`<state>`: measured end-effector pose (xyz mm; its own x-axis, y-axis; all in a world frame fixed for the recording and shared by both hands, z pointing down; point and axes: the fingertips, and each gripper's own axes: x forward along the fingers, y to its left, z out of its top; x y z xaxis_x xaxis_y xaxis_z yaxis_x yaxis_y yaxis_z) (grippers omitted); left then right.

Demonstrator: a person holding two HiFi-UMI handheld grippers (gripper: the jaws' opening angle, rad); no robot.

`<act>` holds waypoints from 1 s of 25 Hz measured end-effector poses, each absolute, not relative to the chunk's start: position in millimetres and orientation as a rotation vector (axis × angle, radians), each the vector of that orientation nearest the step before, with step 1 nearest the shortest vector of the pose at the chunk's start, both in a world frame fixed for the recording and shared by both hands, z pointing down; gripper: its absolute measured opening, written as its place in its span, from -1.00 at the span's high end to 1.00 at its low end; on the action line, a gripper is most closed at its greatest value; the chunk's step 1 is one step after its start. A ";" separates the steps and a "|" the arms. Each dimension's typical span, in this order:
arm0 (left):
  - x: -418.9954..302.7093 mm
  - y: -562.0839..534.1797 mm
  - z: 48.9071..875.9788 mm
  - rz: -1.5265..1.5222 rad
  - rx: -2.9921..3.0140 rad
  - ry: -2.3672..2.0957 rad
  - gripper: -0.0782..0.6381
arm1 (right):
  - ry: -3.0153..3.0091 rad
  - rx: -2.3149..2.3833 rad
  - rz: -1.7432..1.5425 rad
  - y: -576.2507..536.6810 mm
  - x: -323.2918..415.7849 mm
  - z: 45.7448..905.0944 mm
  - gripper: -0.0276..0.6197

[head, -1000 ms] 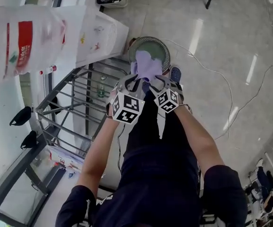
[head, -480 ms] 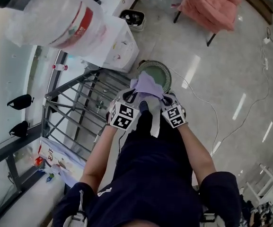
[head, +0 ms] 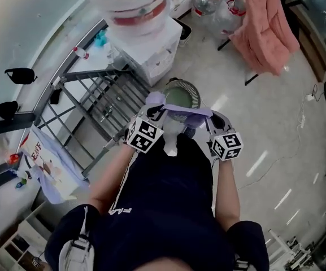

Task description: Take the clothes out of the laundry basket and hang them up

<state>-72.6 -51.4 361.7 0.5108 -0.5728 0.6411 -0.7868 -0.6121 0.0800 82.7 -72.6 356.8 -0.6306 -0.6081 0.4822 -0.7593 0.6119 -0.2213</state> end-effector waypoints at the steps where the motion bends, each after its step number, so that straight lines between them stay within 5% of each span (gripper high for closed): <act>1: -72.7 -47.2 357.2 0.799 2.388 -1.156 0.62 | -2.499 1.094 0.602 -70.1 81.9 350.1 0.86; 6: -72.6 -17.1 343.7 0.749 2.338 -1.310 0.62 | -2.563 0.935 0.663 -56.7 79.8 336.6 0.86; 13: -69.8 46.9 307.1 0.585 2.147 -1.621 0.62 | -2.589 0.644 0.317 -35.4 68.9 303.2 0.86; 25: -131.4 222.5 255.6 0.399 1.599 -2.164 0.62 | -2.736 -0.027 0.104 88.0 -44.1 251.0 0.86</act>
